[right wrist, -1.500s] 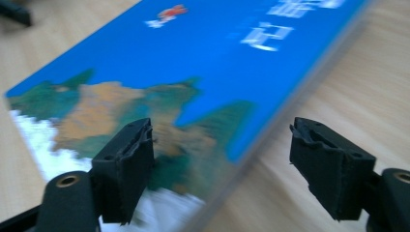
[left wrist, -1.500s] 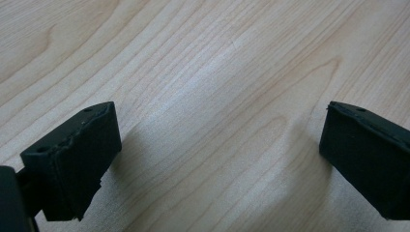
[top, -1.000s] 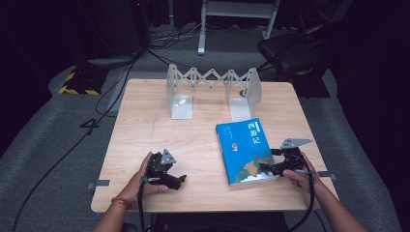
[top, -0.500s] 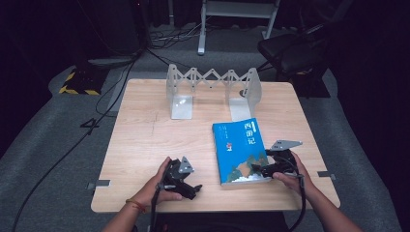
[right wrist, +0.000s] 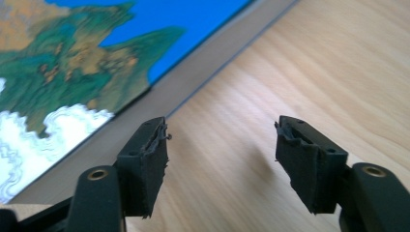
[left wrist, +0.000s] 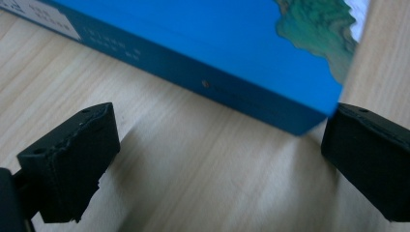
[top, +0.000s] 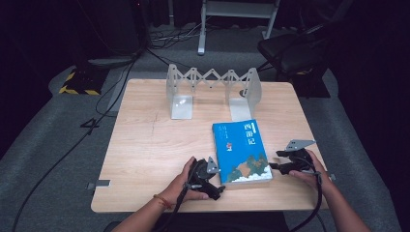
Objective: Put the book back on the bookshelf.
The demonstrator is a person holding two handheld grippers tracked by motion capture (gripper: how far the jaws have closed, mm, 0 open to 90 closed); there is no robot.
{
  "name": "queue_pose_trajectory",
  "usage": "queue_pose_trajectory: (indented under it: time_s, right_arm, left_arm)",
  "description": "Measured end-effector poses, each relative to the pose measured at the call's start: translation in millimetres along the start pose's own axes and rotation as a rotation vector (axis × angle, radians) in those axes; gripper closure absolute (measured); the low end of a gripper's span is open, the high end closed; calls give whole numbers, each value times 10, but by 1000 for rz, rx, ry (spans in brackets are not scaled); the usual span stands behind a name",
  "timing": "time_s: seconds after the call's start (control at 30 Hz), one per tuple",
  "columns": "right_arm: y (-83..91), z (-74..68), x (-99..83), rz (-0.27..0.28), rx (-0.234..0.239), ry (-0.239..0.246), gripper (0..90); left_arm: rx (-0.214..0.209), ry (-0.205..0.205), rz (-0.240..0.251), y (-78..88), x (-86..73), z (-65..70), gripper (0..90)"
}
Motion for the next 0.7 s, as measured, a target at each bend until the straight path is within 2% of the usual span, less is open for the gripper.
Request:
queue_pose_trajectory:
  time_s: [0.03,0.1,0.17,0.23,0.27,0.4,0.43,0.5,0.6,0.7]
  right_arm:
    - [-14,-19,5,1,15,-1,373]
    - [-21,-29,6,2,7,7,393]
    - [-8,-34,-8,14,44,-3,456]
    - [6,-50,-8,19,49,2,477]
    - [5,-65,-4,22,49,7,494]
    - [-15,-118,3,32,68,6,500]
    - [-50,-180,22,38,88,17,499]
    - [-80,-239,44,43,97,21,477]
    - [-144,-367,93,53,109,28,477]
    - [-213,-527,176,54,113,51,462]
  left_arm:
    - [-4,0,1,-13,10,-4,4]
    - [-12,-7,1,-21,20,-4,5]
    - [-12,-13,3,-17,17,-8,5]
    - [-5,-44,14,1,7,-22,4]
    - [0,-45,15,15,-4,-37,4]
    - [10,-49,9,82,-55,-121,5]
    - [9,-38,1,128,-95,-193,5]
    - [9,7,-18,181,-144,-281,5]
    - [30,12,-27,272,-213,-418,5]
    - [30,20,-25,321,-262,-518,5]
Point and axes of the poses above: each handheld gripper's, and its own axes: y roughly backward along the jaws, x roughly out of its top, z roughly to its right, the point moved 3 cm from there along -y, roughly forward along the jaws, and after that the axes turned 6 degrees about z, right-handed, at the moved point
